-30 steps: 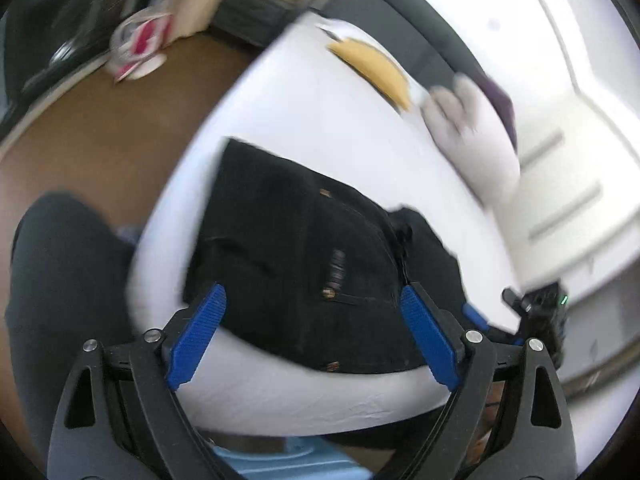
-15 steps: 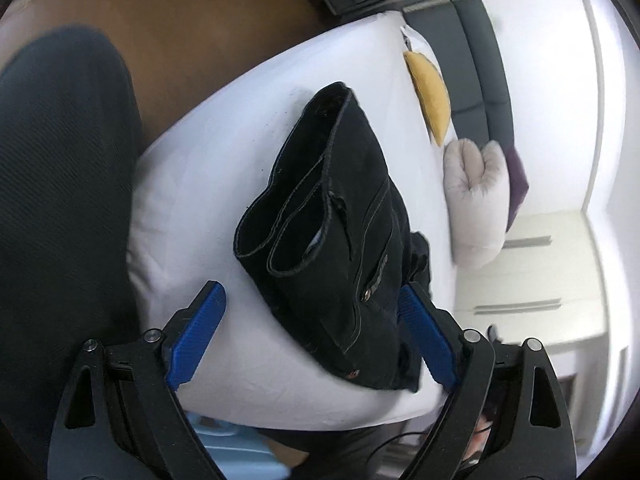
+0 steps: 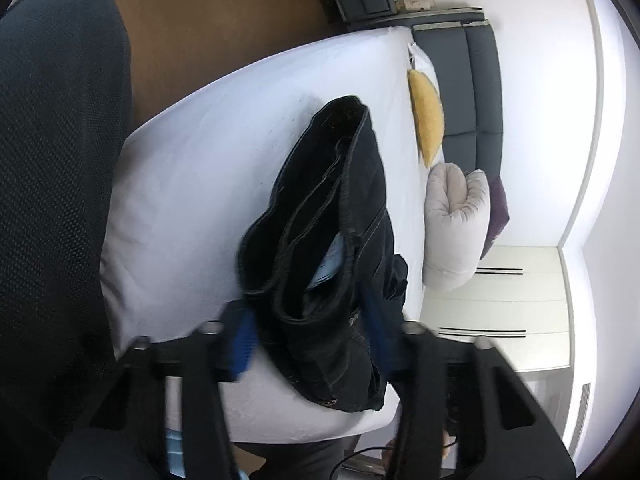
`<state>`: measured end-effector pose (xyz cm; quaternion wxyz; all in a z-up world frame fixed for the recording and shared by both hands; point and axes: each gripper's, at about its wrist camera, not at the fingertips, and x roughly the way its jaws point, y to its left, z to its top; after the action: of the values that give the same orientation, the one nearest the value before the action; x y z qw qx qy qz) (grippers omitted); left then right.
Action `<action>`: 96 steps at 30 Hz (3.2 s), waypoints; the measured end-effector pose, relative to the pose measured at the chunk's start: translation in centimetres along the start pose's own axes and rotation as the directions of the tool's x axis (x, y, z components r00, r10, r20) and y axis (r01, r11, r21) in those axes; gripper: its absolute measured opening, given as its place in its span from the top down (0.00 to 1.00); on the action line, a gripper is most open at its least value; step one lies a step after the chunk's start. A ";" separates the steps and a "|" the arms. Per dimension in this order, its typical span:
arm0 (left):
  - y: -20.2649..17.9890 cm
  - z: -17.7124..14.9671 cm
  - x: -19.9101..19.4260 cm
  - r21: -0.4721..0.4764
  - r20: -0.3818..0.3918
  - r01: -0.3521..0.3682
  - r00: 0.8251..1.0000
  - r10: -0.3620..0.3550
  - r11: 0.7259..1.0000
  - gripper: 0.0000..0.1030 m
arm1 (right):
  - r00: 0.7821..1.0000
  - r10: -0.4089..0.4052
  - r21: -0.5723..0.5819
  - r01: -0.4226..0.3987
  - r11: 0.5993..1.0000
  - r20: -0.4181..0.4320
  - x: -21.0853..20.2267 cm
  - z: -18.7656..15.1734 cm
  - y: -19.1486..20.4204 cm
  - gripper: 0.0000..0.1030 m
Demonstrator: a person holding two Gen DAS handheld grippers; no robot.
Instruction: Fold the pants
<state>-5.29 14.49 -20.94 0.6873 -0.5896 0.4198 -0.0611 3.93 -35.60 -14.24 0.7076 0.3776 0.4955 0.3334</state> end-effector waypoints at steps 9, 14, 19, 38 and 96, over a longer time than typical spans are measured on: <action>-2.5 -0.6 -1.2 0.098 0.016 -0.008 1.000 0.006 0.995 0.85 | 0.986 -0.138 -0.055 0.134 0.989 -0.091 2.2 2.5 1.3 0.22; -4.9 -1.0 -1.7 0.172 0.022 -0.019 1.000 0.015 0.985 0.86 | 0.959 -0.216 -0.080 0.204 0.976 -0.184 5.1 3.4 1.0 0.22; -7.5 -1.3 -1.9 0.260 0.031 -0.041 0.999 0.034 0.965 0.86 | 0.920 -0.305 -0.082 0.294 0.952 -0.247 7.6 3.6 -1.5 0.18; -24.0 -15.9 8.0 0.895 0.034 -0.108 0.984 0.174 0.433 0.86 | 0.984 -0.019 -0.022 0.015 1.000 -0.176 1.3 8.1 2.1 0.11; -30.5 -33.7 32.9 0.948 -0.298 0.221 0.866 0.402 0.228 0.78 | 0.978 -0.197 0.051 0.201 0.978 -0.069 -12.8 9.3 -13.7 0.66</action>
<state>6.41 -39.23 -9.61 0.7724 0.0285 0.4830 -0.4114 10.44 -55.07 -18.24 0.7102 0.3354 0.5625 0.2583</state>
